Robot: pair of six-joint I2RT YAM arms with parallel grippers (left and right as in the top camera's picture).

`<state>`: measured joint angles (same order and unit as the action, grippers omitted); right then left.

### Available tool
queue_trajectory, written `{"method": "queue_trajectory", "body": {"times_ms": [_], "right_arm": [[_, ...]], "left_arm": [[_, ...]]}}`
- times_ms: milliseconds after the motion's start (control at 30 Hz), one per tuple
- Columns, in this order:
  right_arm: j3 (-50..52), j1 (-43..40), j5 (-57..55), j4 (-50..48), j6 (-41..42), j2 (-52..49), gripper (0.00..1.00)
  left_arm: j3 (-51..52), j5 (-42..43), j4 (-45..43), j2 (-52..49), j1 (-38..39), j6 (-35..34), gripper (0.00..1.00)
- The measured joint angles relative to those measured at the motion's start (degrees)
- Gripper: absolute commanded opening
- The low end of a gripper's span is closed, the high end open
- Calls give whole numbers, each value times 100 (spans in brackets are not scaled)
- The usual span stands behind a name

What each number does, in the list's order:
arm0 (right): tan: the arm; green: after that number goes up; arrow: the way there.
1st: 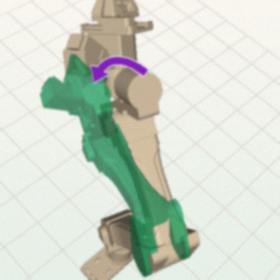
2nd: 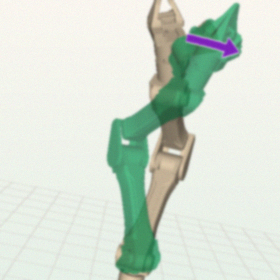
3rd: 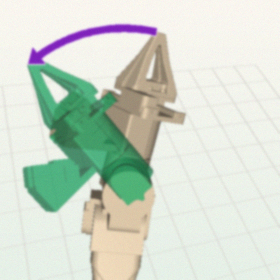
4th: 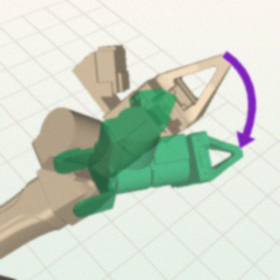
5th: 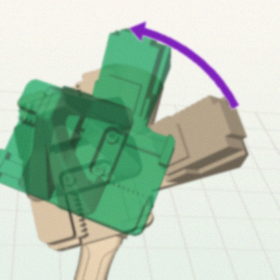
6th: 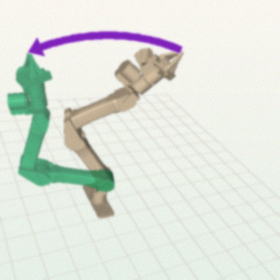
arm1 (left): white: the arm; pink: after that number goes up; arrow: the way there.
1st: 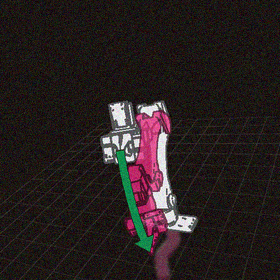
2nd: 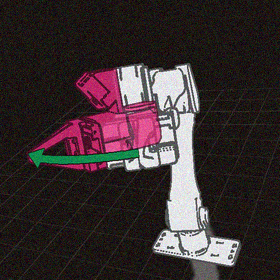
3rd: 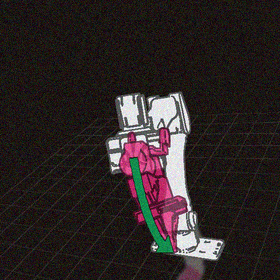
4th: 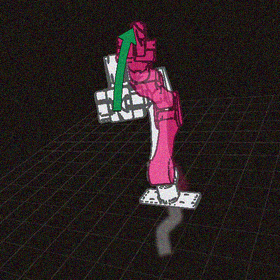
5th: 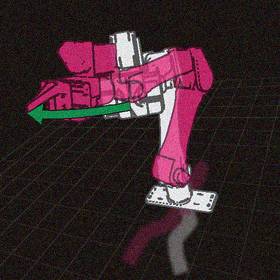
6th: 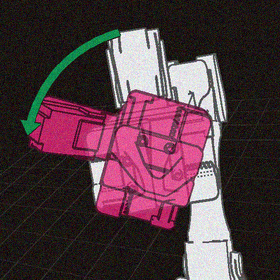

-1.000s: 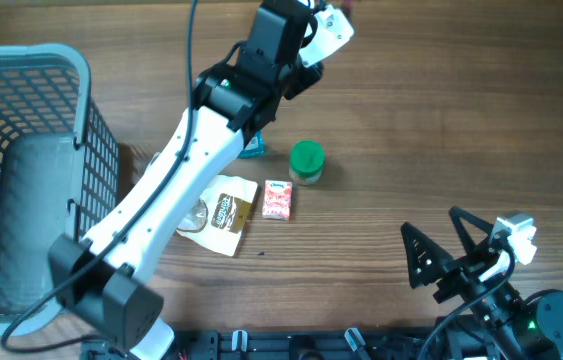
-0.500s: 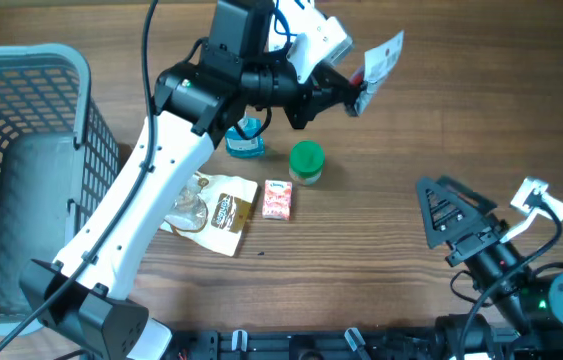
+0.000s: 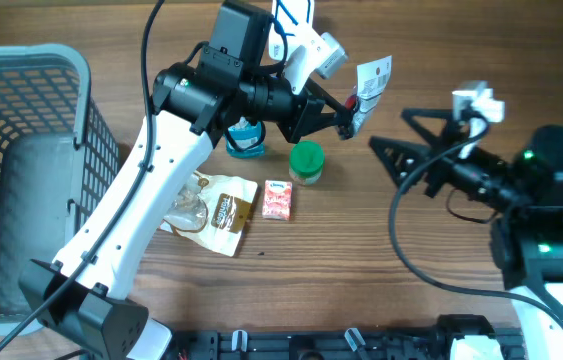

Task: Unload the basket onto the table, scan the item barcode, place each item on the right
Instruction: 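Reach the right gripper up and grasp the package from the left gripper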

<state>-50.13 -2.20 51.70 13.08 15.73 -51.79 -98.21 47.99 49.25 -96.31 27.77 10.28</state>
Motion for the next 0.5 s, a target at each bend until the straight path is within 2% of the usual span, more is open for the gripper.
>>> {"method": "queue_trajectory", "body": {"times_ms": [133, 200, 367, 500], "right_arm": [[-11, -350, 195, 166, -96, 35, 95], [-26, -350, 520, -326, -116, -280, 91], [-33, -350, 1307, -1384, 116, -1189, 91], [-33, -350, 1707, -1805, 326, -1316, 92]], "left_arm": [[2, -15, 31, 0, 0, -15, 4], [0, -17, 107, 0, 0, -17, 4], [0, -24, 140, 0, 0, -57, 4], [0, -24, 136, 0, 0, -118, 4]]}}
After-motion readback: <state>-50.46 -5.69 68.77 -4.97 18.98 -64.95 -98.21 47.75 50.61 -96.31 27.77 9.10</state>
